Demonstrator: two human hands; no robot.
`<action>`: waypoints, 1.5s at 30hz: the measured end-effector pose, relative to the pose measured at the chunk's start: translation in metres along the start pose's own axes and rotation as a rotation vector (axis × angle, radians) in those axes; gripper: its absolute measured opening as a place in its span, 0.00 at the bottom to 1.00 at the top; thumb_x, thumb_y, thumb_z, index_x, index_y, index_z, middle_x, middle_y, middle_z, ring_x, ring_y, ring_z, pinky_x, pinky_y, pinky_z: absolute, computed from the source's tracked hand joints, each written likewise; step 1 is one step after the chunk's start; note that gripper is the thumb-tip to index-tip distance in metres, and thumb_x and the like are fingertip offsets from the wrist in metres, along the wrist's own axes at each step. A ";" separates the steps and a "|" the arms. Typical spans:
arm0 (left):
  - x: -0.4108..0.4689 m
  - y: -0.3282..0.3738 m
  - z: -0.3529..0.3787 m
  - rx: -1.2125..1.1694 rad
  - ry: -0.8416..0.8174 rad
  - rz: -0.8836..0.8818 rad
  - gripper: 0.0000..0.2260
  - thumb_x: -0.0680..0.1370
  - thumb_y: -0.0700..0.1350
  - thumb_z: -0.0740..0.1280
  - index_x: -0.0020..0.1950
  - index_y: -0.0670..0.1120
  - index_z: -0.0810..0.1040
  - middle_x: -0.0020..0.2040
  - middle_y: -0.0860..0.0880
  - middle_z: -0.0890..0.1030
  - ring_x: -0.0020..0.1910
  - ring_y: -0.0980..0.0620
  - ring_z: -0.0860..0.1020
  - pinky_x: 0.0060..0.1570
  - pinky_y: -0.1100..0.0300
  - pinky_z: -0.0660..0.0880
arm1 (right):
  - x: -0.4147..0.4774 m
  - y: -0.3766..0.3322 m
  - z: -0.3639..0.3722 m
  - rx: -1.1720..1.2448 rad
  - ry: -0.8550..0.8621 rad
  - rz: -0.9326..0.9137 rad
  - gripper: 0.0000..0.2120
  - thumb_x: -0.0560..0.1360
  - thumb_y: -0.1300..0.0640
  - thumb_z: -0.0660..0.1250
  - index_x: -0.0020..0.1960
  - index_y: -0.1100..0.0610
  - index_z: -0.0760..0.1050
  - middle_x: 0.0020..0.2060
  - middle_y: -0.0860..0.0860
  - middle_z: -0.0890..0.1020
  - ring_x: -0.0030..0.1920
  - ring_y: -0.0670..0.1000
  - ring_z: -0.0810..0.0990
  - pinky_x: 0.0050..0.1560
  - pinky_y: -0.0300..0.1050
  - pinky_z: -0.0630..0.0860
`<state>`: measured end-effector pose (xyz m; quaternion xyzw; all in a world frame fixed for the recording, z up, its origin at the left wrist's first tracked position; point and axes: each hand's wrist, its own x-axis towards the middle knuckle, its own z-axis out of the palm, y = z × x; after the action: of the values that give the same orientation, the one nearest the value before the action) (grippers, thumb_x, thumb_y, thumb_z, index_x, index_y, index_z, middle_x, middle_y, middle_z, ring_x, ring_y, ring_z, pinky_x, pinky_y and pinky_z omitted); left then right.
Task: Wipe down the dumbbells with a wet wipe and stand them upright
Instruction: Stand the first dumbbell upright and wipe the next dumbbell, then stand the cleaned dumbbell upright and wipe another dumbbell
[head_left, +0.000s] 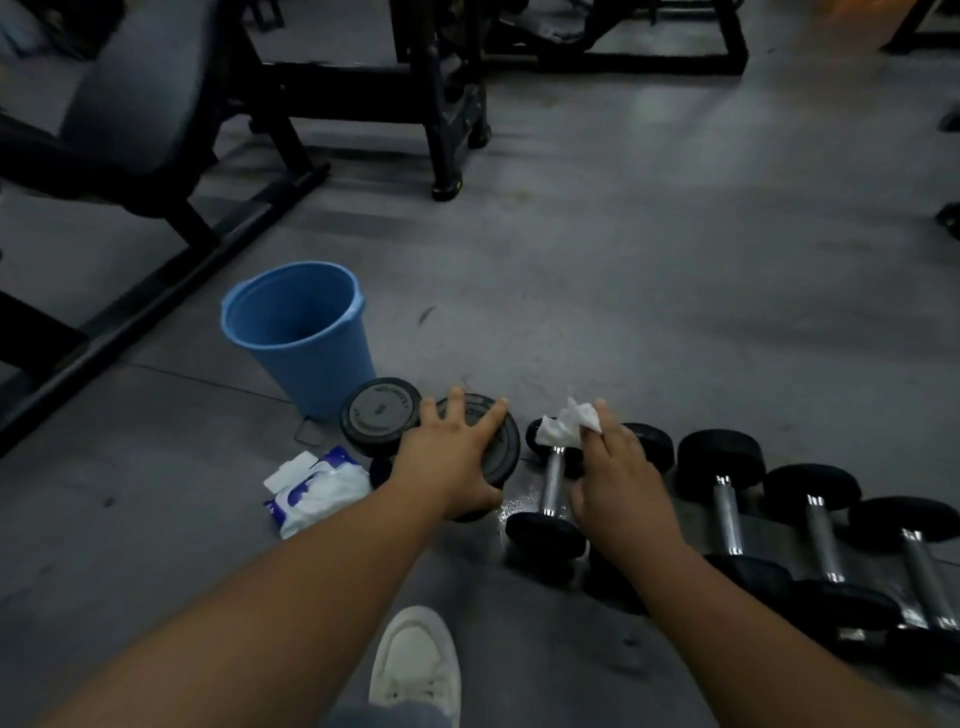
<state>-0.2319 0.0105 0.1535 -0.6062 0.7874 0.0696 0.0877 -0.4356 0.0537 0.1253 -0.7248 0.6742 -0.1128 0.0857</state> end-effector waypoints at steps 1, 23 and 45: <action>0.009 0.000 0.005 -0.004 0.001 0.005 0.48 0.66 0.67 0.69 0.77 0.63 0.42 0.79 0.44 0.47 0.74 0.32 0.53 0.61 0.40 0.73 | 0.006 0.003 0.004 -0.011 -0.001 -0.003 0.34 0.73 0.57 0.63 0.76 0.55 0.55 0.78 0.51 0.50 0.74 0.56 0.59 0.61 0.53 0.73; 0.067 0.005 0.086 0.079 0.142 0.183 0.46 0.68 0.64 0.72 0.80 0.54 0.53 0.80 0.41 0.53 0.78 0.38 0.55 0.73 0.39 0.57 | 0.058 0.050 0.075 -0.080 -0.119 -0.009 0.34 0.71 0.61 0.63 0.75 0.57 0.58 0.77 0.51 0.56 0.73 0.56 0.61 0.57 0.56 0.76; 0.055 0.044 0.181 -0.124 0.262 0.578 0.13 0.71 0.41 0.55 0.51 0.48 0.73 0.46 0.48 0.75 0.43 0.47 0.76 0.29 0.58 0.70 | 0.111 0.044 0.172 0.551 -0.408 0.725 0.19 0.71 0.51 0.73 0.56 0.60 0.72 0.40 0.54 0.80 0.42 0.55 0.80 0.43 0.44 0.73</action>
<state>-0.2783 0.0087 -0.0346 -0.3654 0.9258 0.0612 -0.0749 -0.4222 -0.0656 -0.0469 -0.4013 0.7975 -0.1058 0.4378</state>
